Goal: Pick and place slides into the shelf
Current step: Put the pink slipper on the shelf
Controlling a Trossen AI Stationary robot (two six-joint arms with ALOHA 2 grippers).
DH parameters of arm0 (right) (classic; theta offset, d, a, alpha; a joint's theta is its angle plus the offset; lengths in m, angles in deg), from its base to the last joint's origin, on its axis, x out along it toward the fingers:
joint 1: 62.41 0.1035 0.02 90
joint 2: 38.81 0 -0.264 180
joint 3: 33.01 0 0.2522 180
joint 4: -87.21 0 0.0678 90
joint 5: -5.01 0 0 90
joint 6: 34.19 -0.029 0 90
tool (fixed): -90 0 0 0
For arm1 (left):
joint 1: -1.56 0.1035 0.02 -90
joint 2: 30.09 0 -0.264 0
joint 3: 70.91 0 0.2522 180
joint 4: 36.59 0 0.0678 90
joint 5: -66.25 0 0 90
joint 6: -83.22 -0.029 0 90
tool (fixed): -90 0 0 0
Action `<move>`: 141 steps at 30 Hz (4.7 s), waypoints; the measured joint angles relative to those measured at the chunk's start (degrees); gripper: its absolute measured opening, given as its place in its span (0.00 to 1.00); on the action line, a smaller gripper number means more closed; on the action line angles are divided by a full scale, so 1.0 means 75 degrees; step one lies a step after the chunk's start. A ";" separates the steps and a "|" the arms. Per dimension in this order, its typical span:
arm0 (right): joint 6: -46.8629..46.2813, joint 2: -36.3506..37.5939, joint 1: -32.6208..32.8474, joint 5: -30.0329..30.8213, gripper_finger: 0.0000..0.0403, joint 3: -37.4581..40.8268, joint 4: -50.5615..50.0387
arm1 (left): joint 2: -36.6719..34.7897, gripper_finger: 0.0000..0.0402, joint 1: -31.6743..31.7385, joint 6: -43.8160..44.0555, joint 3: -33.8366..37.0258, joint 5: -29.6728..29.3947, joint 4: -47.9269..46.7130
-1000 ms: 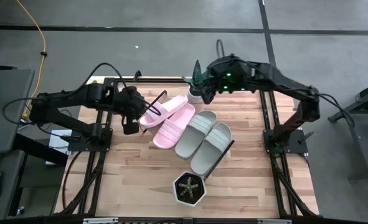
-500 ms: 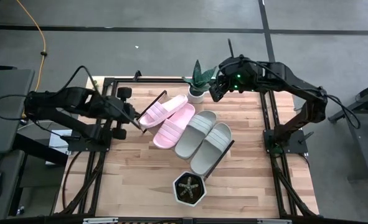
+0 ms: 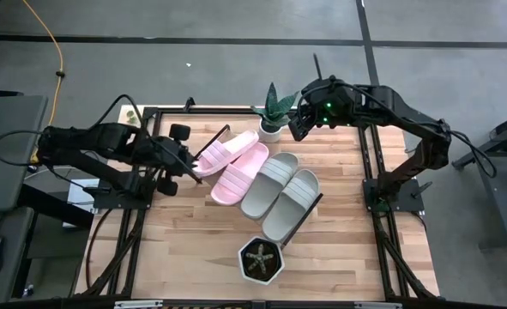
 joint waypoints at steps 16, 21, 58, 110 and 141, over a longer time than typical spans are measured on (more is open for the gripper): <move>-0.0020 0.0000 0.0315 0.0348 0.45 0.0000 -0.0224 | 0.0028 0.59 0.0002 0.0209 0.1510 -0.1023 0.0992; -0.0041 0.0000 0.0315 0.0335 0.45 0.0000 -0.0233 | 0.0031 0.55 0.0002 0.0194 0.1577 -0.1192 0.1162; 0.0012 -0.0003 0.0463 0.0402 0.45 0.0000 -0.0256 | 0.0524 0.38 0.0002 0.0235 0.2357 -0.2029 0.1970; 0.0216 -0.0006 0.0463 0.0740 0.45 0.0000 -0.0265 | 0.0530 0.01 -0.0007 -0.1118 0.1431 -0.3782 0.1874; 0.0361 -0.0006 0.0460 0.0714 0.45 0.0000 -0.0343 | 0.1609 0.00 -0.0555 0.0216 0.1416 -0.3293 0.0710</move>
